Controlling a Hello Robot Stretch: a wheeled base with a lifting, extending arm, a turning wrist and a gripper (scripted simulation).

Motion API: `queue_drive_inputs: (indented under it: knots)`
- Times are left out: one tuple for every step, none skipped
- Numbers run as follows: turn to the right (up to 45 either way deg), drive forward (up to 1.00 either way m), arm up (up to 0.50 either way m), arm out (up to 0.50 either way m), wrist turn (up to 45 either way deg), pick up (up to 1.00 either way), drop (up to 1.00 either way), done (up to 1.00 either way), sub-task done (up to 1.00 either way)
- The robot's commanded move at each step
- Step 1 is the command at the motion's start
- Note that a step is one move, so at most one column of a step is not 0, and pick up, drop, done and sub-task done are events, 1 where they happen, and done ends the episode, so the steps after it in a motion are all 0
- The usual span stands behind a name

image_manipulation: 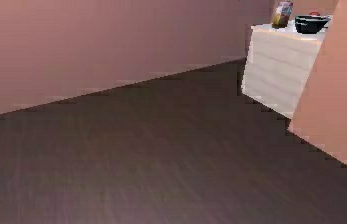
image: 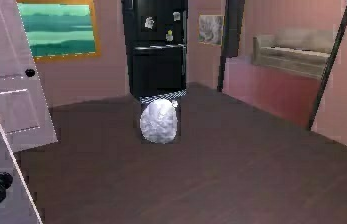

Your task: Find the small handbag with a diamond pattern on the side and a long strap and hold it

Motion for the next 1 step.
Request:
queue_drive_inputs:
  knots:
    - [45.0,0.00,0.00,0.00,0.0,0.00,0.00,0.00,0.00]
